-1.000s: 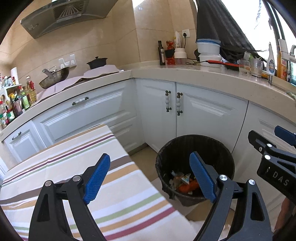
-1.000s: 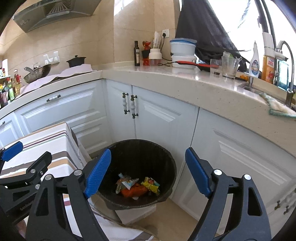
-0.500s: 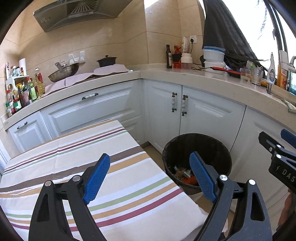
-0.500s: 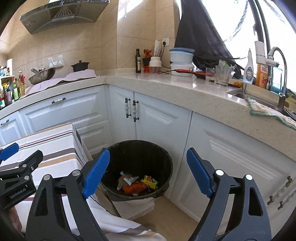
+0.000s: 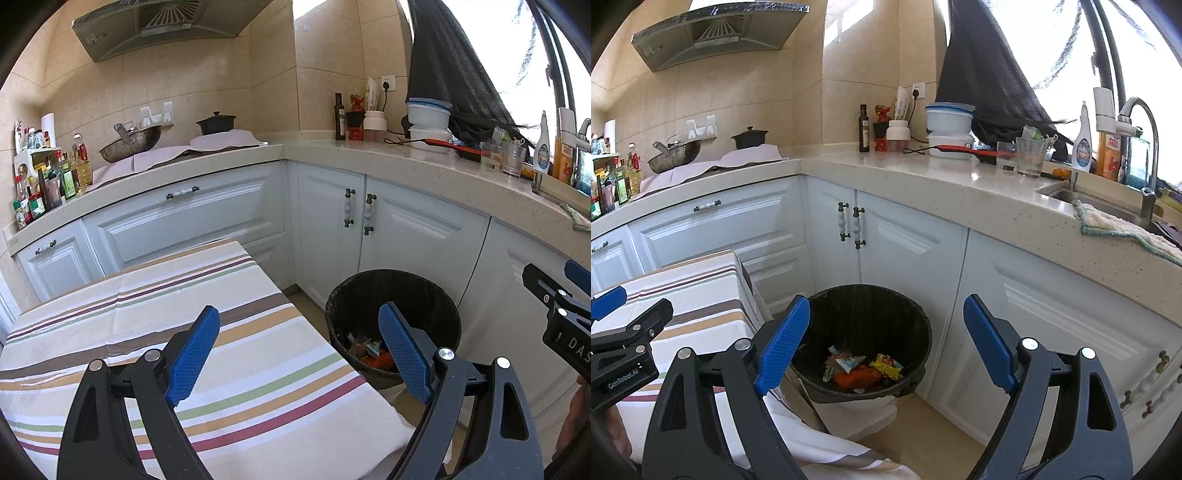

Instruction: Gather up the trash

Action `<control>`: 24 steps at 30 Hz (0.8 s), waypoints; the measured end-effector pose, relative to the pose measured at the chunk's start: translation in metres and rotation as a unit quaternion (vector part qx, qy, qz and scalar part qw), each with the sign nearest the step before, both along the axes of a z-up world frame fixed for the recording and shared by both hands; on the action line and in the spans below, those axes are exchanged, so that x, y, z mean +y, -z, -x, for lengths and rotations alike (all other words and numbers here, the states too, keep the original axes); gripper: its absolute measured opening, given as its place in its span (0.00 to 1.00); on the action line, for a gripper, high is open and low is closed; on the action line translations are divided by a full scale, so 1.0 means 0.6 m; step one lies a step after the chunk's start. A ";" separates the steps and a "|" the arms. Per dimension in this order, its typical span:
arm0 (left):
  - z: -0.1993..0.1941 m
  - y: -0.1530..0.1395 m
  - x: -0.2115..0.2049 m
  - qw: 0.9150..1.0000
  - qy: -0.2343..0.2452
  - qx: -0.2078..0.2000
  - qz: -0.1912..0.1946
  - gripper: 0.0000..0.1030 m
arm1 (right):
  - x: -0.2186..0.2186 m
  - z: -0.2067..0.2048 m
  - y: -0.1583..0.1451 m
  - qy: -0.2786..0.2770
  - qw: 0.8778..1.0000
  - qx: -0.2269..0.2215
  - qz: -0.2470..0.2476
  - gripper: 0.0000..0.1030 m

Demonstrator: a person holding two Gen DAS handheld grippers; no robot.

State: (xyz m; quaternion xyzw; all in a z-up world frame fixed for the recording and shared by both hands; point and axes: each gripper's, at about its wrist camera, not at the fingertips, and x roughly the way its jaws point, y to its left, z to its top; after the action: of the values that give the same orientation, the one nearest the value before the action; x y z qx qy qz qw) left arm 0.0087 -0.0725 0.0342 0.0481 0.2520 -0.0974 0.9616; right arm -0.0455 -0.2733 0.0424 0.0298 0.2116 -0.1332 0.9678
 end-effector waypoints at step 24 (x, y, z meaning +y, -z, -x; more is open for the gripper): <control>0.000 0.002 0.002 1.000 -0.005 -0.001 0.003 0.83 | -0.002 -0.001 0.001 -0.001 1.000 0.001 0.000 0.81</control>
State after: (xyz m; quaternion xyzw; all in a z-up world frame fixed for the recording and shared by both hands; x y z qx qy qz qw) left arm 0.0086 -0.0712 0.0329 0.0440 0.2514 -0.0934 0.9624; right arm -0.0448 -0.2745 0.0419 0.0294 0.2127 -0.1322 0.9677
